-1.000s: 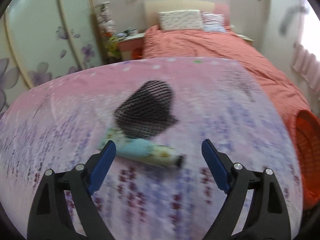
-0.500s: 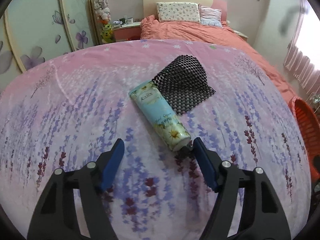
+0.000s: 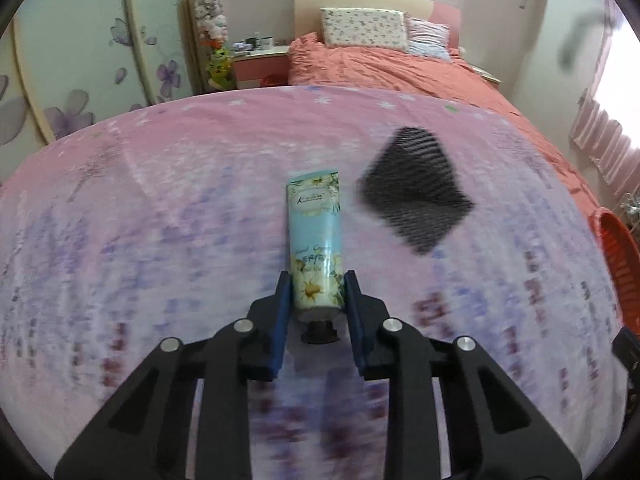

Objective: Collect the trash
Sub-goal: 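Grasp the hand-cream tube with the left tool while the right tool grasps the black mesh pad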

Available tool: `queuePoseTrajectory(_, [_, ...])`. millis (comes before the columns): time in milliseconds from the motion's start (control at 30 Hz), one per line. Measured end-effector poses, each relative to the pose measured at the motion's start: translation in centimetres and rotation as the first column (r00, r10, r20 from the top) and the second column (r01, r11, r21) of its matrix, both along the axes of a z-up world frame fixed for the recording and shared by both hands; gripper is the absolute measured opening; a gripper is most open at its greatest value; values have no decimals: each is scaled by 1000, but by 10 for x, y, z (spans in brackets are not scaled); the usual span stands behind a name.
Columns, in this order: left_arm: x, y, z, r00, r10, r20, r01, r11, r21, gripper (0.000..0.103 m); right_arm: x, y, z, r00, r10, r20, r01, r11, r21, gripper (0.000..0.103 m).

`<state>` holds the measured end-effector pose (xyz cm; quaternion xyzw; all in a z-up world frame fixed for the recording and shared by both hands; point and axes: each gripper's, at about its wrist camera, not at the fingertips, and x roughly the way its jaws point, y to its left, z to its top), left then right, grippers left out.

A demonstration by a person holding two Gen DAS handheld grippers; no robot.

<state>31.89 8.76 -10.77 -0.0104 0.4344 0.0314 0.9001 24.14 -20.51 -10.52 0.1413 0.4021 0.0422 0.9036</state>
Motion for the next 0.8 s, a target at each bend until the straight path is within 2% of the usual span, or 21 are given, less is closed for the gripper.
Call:
queuePoseTrajectory(200, [4,44,3,998,61,-4,-60,998,10,28,7,23,-3,999,37,-16,-37,999,-11,57])
queuePoseTrajectory(300, [11,48,3,999,48,-4,-48,999,21,32,11,36,-4,998,56,-24,-56,998,-21,57])
queuePoseTrajectory(400, [17,51,4,999,31,-6,-31,999,23,28,16,48,-4,997,70,-29,-71,997,-26,57])
queuePoseTrajectory(533, [14,66,4,998,56,-4,-55,995,87,28,28,66,-1,995,93,-30,-94,995,-31,57])
queuePoseTrajectory(700, [9,103,4,994,113,-3,-113,994,-3,28,57,102,4,991,130,-17,-131,990,-56,57])
queuePoseTrajectory(800, [6,101,3,994,111,-6,-110,994,23,29,80,123,7,990,138,-4,-138,988,-76,58])
